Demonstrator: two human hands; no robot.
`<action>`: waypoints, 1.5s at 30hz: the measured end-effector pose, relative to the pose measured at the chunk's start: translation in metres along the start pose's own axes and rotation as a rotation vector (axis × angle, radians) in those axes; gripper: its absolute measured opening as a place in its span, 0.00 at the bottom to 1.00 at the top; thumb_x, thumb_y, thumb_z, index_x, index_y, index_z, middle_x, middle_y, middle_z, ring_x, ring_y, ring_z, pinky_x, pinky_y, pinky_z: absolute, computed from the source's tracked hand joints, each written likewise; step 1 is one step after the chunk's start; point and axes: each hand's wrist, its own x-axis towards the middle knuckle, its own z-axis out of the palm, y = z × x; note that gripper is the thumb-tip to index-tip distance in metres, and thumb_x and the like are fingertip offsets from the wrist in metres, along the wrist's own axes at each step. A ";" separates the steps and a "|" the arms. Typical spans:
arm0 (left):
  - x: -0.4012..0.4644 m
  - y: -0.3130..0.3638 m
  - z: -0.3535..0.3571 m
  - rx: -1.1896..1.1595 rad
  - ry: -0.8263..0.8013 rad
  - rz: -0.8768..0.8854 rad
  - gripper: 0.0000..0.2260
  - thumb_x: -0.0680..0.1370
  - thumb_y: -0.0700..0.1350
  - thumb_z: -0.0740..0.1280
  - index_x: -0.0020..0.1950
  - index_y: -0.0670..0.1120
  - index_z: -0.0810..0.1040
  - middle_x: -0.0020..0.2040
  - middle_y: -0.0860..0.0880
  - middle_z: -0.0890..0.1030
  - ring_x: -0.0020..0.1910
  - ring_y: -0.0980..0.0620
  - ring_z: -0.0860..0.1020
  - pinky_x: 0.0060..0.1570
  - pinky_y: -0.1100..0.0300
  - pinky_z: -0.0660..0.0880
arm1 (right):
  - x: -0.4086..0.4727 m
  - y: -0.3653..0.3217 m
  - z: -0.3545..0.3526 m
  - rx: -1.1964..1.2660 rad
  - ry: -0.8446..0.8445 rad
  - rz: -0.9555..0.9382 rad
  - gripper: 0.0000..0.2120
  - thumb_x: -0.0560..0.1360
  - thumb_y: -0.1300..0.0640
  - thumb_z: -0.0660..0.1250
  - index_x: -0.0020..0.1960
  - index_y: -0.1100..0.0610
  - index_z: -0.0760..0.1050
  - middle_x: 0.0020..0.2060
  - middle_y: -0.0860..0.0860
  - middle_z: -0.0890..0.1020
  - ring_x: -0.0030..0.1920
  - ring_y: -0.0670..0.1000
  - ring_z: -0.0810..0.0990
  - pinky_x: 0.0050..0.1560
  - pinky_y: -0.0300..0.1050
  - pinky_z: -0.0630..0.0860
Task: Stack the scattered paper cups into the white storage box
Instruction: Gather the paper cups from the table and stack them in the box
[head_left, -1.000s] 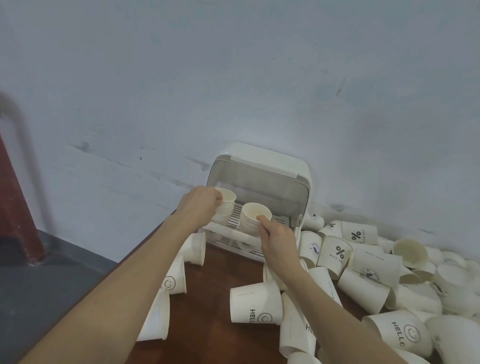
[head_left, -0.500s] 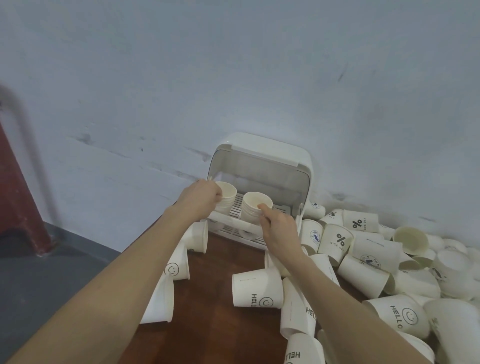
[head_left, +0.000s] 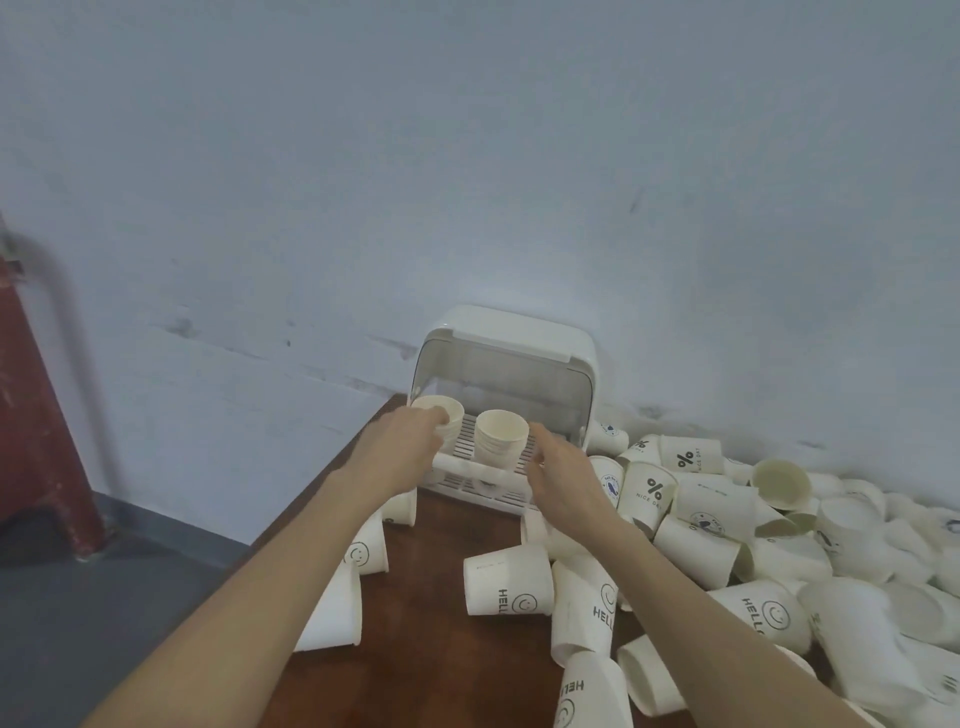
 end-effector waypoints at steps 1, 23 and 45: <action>-0.007 0.004 -0.003 -0.006 0.002 0.014 0.15 0.79 0.45 0.62 0.66 0.52 0.73 0.56 0.47 0.80 0.53 0.44 0.78 0.50 0.50 0.76 | -0.006 -0.003 -0.007 0.005 0.011 0.005 0.21 0.77 0.63 0.56 0.69 0.53 0.66 0.47 0.49 0.75 0.49 0.52 0.71 0.47 0.45 0.66; -0.134 0.131 -0.035 -0.155 0.040 0.280 0.13 0.81 0.49 0.58 0.63 0.51 0.74 0.50 0.50 0.81 0.52 0.47 0.78 0.48 0.50 0.75 | -0.171 -0.003 -0.124 -0.067 0.144 0.212 0.19 0.79 0.58 0.57 0.69 0.58 0.69 0.50 0.56 0.82 0.55 0.55 0.78 0.55 0.47 0.71; -0.170 0.165 0.014 -0.216 -0.120 0.255 0.14 0.81 0.50 0.57 0.67 0.56 0.72 0.51 0.52 0.80 0.53 0.49 0.76 0.52 0.51 0.73 | -0.282 0.012 -0.089 -0.194 0.008 0.624 0.15 0.78 0.43 0.58 0.43 0.54 0.66 0.46 0.53 0.78 0.50 0.57 0.76 0.43 0.46 0.70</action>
